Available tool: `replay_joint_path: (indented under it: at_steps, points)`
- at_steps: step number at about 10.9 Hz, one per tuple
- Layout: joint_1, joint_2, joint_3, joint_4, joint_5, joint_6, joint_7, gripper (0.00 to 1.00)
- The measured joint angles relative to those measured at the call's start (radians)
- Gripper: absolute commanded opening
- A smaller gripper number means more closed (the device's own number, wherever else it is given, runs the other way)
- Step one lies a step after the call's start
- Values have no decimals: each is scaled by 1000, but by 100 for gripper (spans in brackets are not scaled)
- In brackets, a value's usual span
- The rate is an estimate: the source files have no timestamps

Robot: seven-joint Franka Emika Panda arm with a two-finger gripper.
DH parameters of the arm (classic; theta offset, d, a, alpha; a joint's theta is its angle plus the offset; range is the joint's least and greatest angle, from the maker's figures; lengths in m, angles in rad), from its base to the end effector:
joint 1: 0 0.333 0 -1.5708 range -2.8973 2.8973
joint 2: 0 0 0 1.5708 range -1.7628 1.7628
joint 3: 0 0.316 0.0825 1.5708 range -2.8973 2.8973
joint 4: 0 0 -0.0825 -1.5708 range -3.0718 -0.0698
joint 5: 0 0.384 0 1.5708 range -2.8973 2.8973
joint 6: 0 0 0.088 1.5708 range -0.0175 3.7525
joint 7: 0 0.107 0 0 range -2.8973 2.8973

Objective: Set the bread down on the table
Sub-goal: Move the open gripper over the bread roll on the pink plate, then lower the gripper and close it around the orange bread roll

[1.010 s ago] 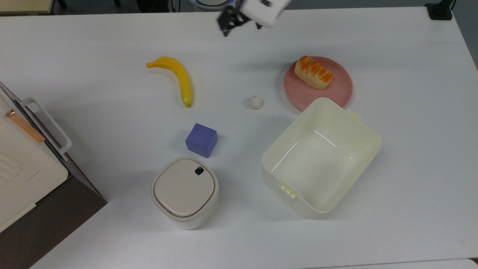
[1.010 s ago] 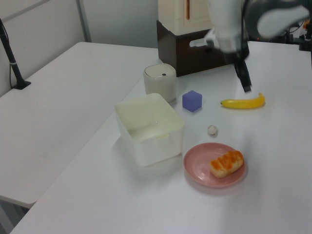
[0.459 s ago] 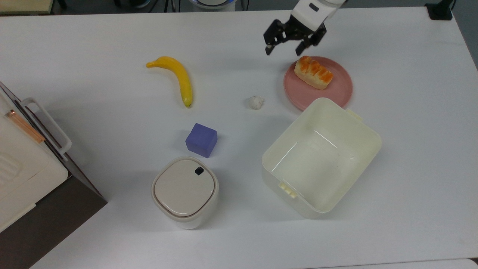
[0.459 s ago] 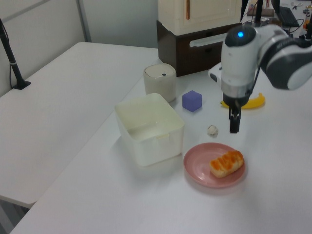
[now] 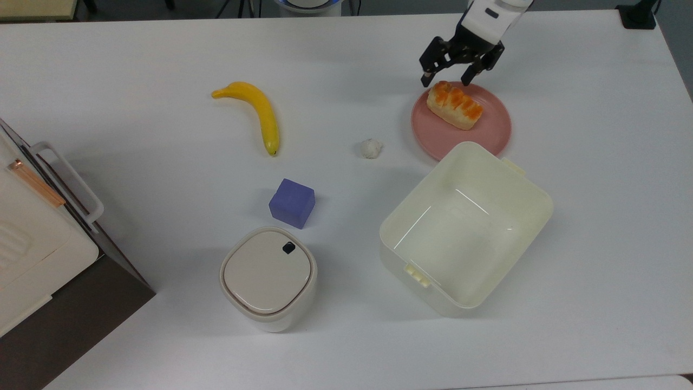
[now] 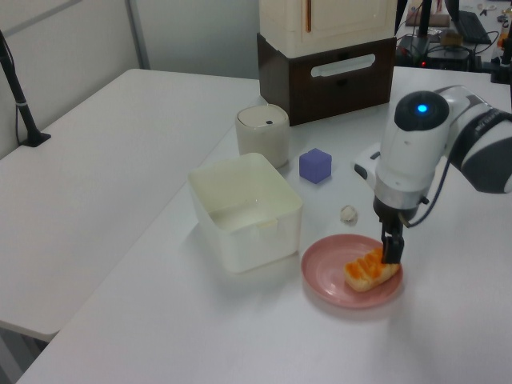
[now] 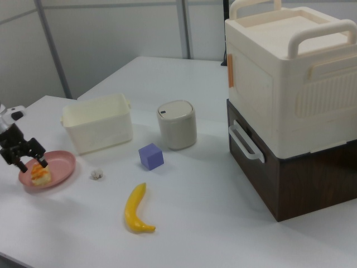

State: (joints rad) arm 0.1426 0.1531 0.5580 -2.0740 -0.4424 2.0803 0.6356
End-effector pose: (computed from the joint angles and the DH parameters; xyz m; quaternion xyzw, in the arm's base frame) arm 0.4439 0.3393 0.3599 0.9764 0.1502 0.0459 0.1484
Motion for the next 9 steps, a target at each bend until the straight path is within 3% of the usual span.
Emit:
replay_joint_path:
  at_steps: [2,6,7,8,9]
  points:
    - [5,17,23,-2,0,0,3,100]
    - [-6,27,22,5,0,0,3,100]
    - [-7,38,22,5,-1,1,3,85]
    - [-7,57,22,10,-4,3,3,27]
    - [-7,79,22,21,-18,5,3,0]
